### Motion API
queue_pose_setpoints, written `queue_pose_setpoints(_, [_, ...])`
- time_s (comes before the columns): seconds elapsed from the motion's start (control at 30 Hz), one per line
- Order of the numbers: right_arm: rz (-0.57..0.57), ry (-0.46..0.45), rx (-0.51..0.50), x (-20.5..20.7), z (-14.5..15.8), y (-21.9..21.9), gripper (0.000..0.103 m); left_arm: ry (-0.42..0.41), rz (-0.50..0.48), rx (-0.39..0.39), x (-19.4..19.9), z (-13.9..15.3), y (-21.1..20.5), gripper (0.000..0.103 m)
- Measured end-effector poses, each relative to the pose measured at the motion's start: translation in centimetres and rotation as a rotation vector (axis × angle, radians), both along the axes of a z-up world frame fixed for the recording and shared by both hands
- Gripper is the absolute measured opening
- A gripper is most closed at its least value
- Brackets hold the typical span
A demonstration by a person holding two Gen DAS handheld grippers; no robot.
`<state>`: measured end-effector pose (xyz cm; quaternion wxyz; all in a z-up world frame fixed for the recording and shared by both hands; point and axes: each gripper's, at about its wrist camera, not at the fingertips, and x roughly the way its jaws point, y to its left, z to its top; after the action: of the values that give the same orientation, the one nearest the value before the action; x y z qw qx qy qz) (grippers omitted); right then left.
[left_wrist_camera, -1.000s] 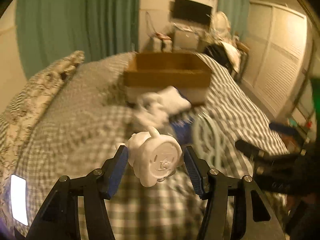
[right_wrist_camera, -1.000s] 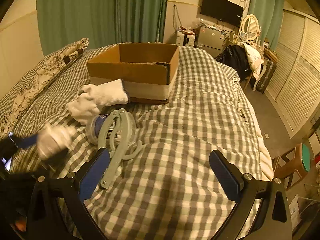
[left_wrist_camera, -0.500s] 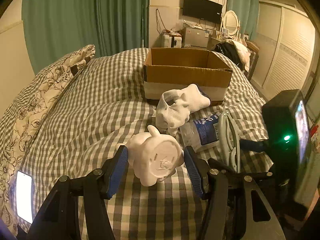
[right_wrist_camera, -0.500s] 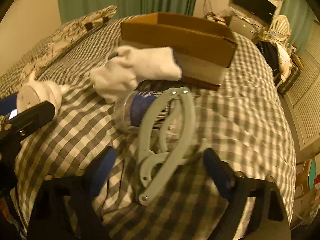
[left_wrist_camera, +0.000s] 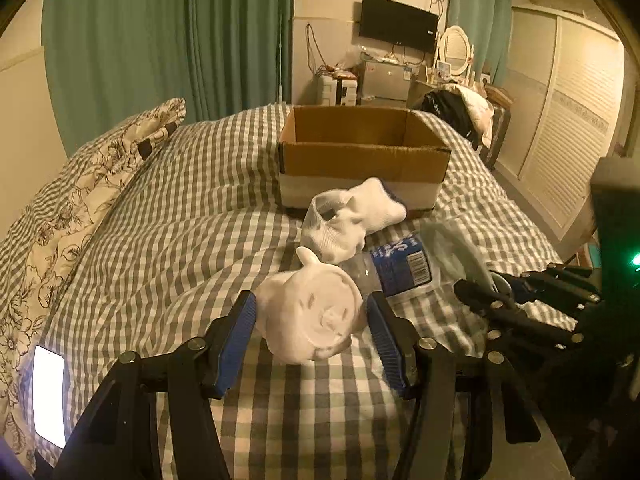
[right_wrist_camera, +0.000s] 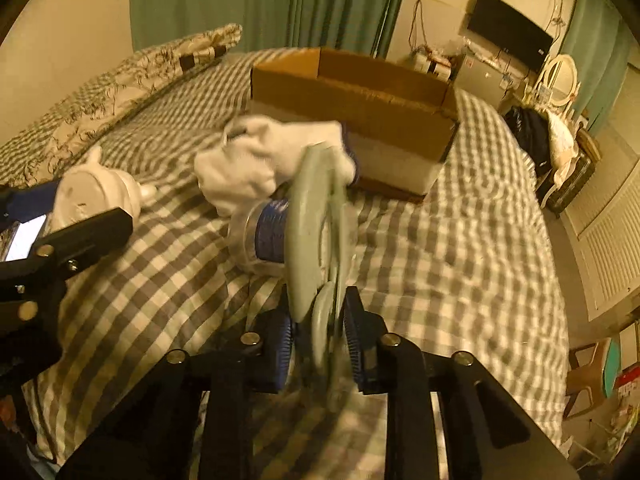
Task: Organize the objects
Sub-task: 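Carry the figurine and grey hanger into the cardboard box and release both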
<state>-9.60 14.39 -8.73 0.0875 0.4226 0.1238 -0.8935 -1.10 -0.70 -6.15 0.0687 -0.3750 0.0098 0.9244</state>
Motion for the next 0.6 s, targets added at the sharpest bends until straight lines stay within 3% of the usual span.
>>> queue_pose_setpoints(0.07, [0.002,0.025,-0.012,0.4,1.3,0.3,0.014,0.009,0.000,0.004,0.1,0.6,0.1,0.052])
queue_pose_setpoints(0.1, [0.003,0.036,-0.015,0.6,1.8,0.4,0.013,0.017,-0.002,0.004,0.2,0.9,0.2,0.044])
queue_pose_setpoints(0.13, [0.001,0.055,-0.016,0.8,2.6,0.5,0.013,0.024,-0.003,0.003,0.2,1.2,0.3,0.024])
queue_pose_setpoints(0.17, [0.004,0.062,-0.018,0.9,3.0,0.6,0.013,0.019,-0.010,0.011,0.0,1.4,0.3,0.021])
queue_pose_setpoints(0.43, [-0.003,0.089,-0.050,1.2,4.2,1.8,0.013,-0.033,-0.013,0.027,-0.8,0.0,0.1,0.018])
queue_pose_setpoints(0.5, [-0.006,0.083,-0.058,1.1,3.9,2.2,0.013,-0.046,-0.011,0.020,-0.8,-0.7,0.1,0.022])
queue_pose_setpoints(0.57, [-0.010,0.078,-0.068,1.0,3.7,2.5,0.013,-0.072,-0.004,0.023,-1.0,-1.5,0.3,0.034])
queue_pose_setpoints(0.6, [-0.014,0.078,-0.071,0.9,3.6,2.6,0.013,-0.092,-0.006,0.028,-1.2,-2.0,0.5,0.058])
